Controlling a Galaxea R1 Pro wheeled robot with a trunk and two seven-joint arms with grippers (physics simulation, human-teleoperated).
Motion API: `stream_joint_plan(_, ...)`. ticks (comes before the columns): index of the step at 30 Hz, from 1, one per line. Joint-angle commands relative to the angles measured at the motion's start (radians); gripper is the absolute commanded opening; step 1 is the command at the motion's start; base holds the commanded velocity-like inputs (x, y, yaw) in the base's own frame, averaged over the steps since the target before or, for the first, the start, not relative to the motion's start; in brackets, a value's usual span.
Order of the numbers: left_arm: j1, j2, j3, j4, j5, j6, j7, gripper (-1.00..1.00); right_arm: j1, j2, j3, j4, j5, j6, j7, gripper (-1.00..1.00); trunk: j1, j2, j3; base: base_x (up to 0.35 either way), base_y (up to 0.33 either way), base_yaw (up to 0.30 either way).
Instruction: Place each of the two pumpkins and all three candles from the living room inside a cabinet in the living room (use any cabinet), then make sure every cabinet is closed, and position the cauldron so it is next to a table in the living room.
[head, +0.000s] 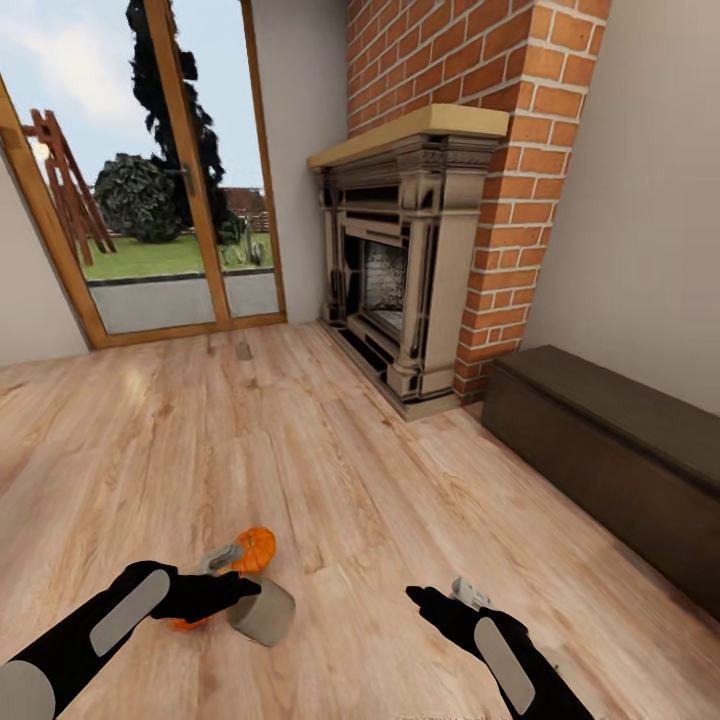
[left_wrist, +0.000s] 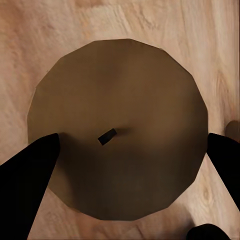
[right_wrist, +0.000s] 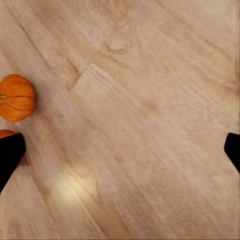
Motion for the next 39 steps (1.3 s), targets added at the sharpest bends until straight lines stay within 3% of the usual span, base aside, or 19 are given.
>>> stream_joint_plan(1, -0.001, 0.001, -0.002, -0.001, 0.001, 0.001, -0.004, -1.00, -0.001, 0.000, 0.002, -0.001, -0.009, 0.002, -0.007, 1.00, 0.000, 0.000, -0.001, 0.000, 0.000, -0.277)
stream_joint_plan(39, -0.001, 0.001, -0.003, 0.000, 0.001, 0.001, -0.005, -1.00, -0.001, 0.000, 0.000, 0.034, -0.008, -0.033, -0.005, 1.00, 0.000, 0.000, -0.015, 0.010, 0.000, -0.275)
